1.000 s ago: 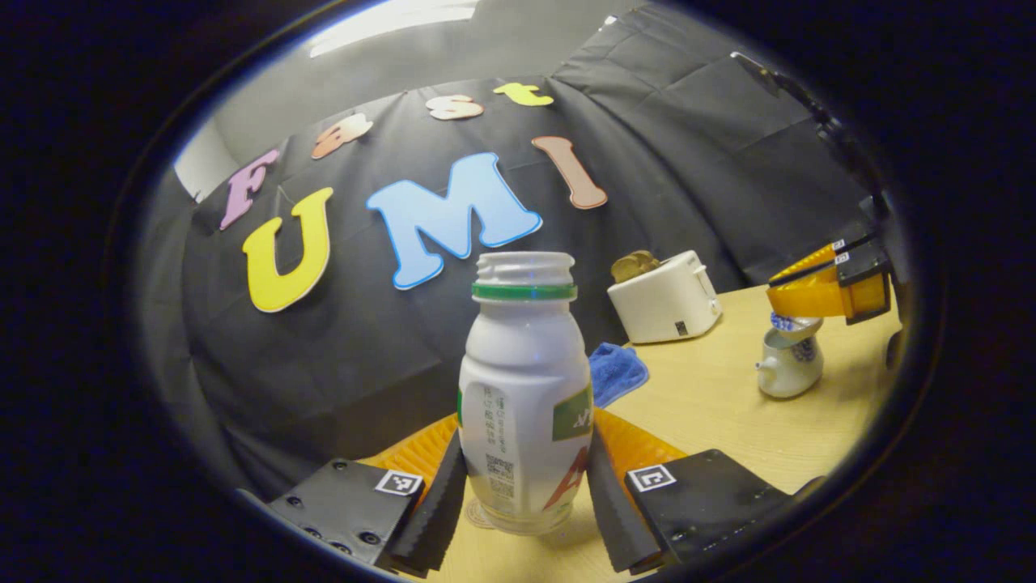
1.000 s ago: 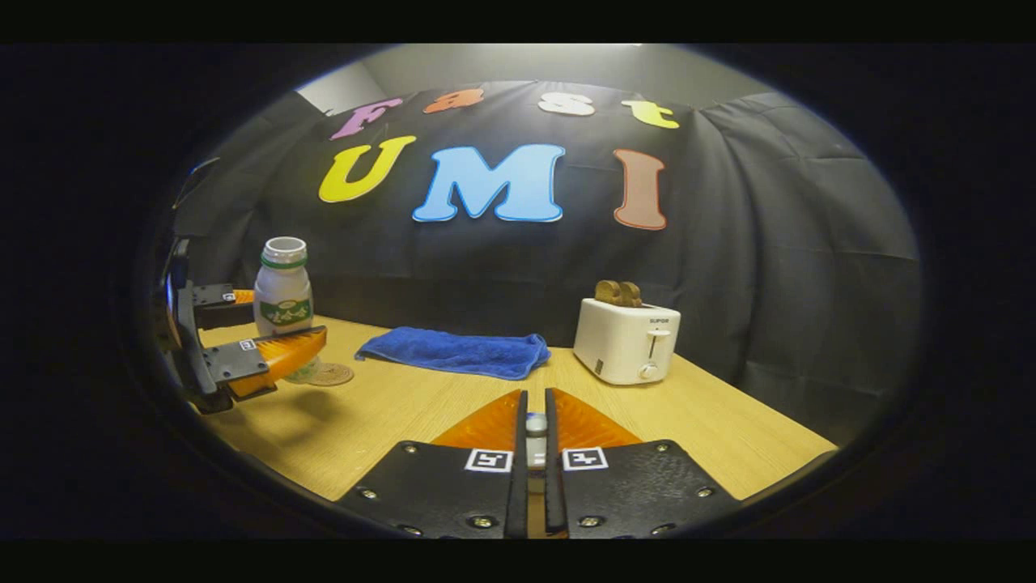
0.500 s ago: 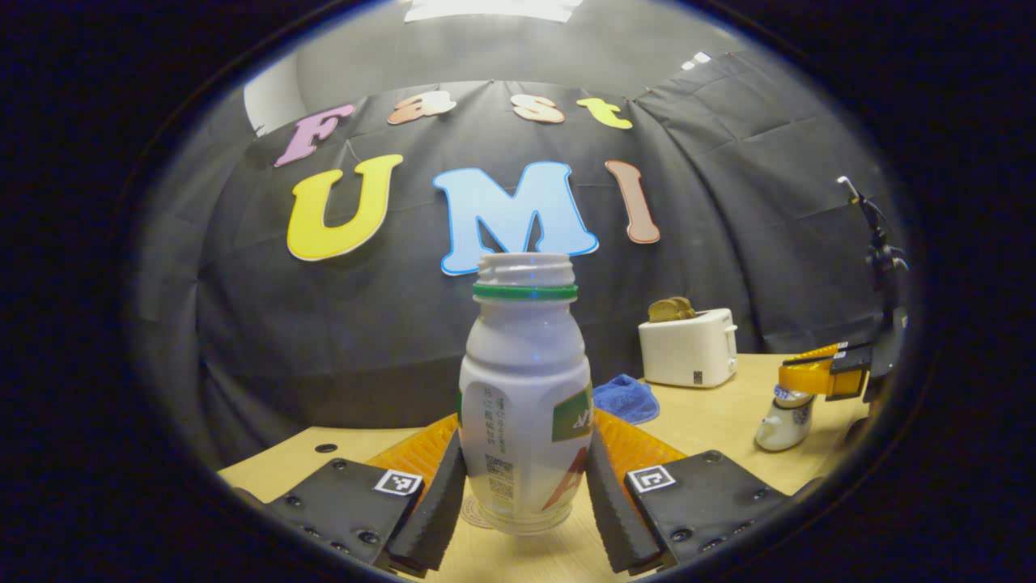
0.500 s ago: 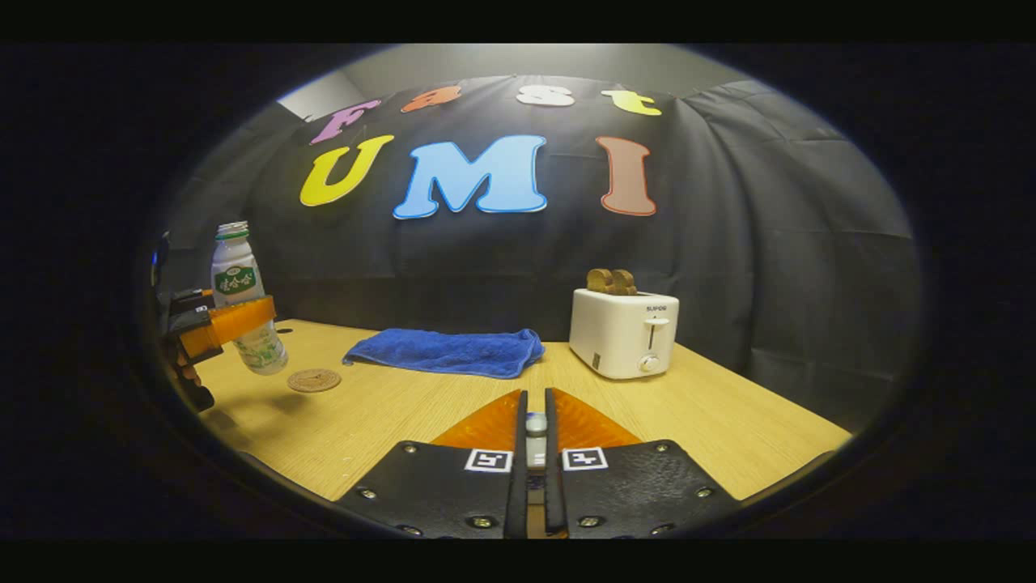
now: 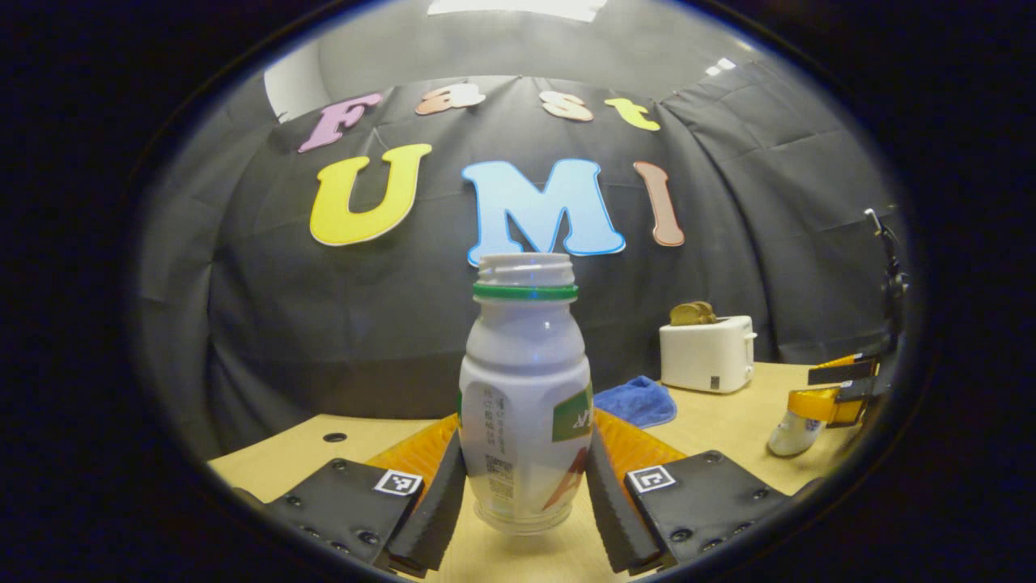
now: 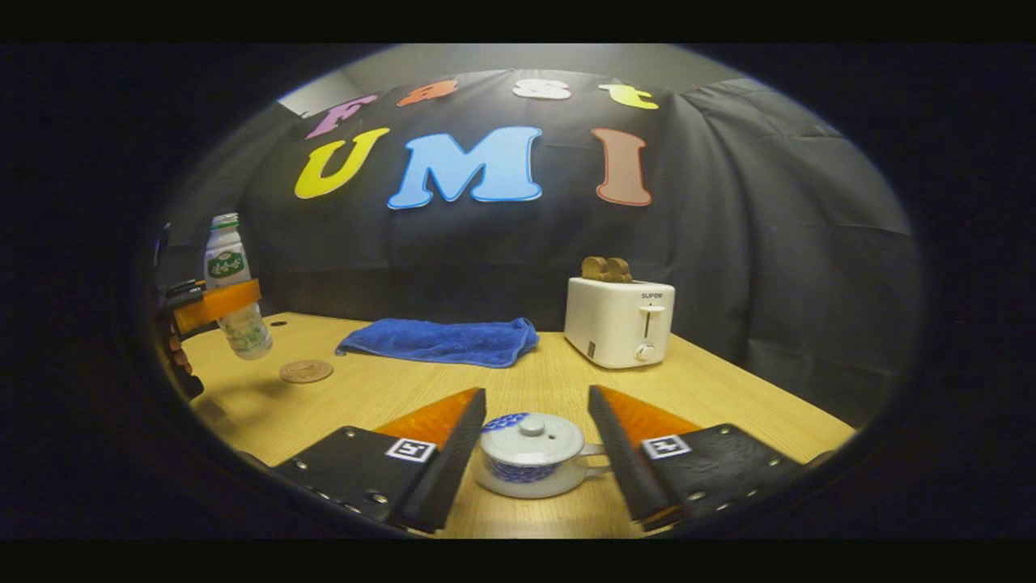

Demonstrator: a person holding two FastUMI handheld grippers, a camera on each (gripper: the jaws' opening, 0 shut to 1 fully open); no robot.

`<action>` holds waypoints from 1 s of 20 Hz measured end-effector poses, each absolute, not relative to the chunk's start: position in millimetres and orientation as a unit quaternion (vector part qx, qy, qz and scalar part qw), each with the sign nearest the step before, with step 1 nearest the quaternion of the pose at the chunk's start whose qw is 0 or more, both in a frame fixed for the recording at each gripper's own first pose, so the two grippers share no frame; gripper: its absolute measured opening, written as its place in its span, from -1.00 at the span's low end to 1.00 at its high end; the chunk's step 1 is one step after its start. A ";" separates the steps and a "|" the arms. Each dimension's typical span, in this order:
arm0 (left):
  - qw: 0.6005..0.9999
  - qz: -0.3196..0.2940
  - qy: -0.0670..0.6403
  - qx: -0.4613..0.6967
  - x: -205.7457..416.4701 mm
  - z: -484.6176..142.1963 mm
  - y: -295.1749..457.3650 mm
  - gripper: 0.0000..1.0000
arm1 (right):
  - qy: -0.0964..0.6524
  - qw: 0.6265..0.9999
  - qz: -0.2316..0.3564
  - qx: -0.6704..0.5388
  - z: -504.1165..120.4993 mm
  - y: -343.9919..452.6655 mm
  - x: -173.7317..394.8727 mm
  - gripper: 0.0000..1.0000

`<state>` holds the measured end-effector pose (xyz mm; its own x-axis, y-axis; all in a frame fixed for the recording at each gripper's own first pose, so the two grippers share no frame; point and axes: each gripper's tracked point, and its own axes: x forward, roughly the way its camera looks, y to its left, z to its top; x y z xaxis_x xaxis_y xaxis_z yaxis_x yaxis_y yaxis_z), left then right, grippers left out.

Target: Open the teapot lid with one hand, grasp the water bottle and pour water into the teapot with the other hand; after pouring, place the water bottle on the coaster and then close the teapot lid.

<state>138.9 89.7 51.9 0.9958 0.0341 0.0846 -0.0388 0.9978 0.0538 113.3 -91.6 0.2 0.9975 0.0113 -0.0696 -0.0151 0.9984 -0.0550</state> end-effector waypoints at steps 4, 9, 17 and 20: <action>0.999 0.017 -0.034 -0.015 140.1 54.8 96.1 0.54 | -0.020 0.999 0.028 -0.034 25.0 -65.1 84.2 0.78; 1.000 0.007 -0.021 -0.021 164.3 53.1 101.1 0.55 | -0.030 0.994 0.090 -0.052 14.6 -18.1 66.5 0.77; 1.000 -0.003 0.014 -0.007 217.5 30.2 106.3 0.66 | 0.001 0.992 0.118 -0.041 2.6 -7.2 67.5 0.80; 0.999 0.002 0.039 0.006 229.4 12.4 110.7 0.55 | 0.006 0.992 0.122 -0.037 -0.2 -5.8 67.5 0.80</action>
<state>229.4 110.7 12.4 0.9969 0.0046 -0.0787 -0.0036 0.9999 0.0120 67.5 -5.8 -0.2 0.9703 0.2408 -0.0212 -0.2417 0.9676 -0.0728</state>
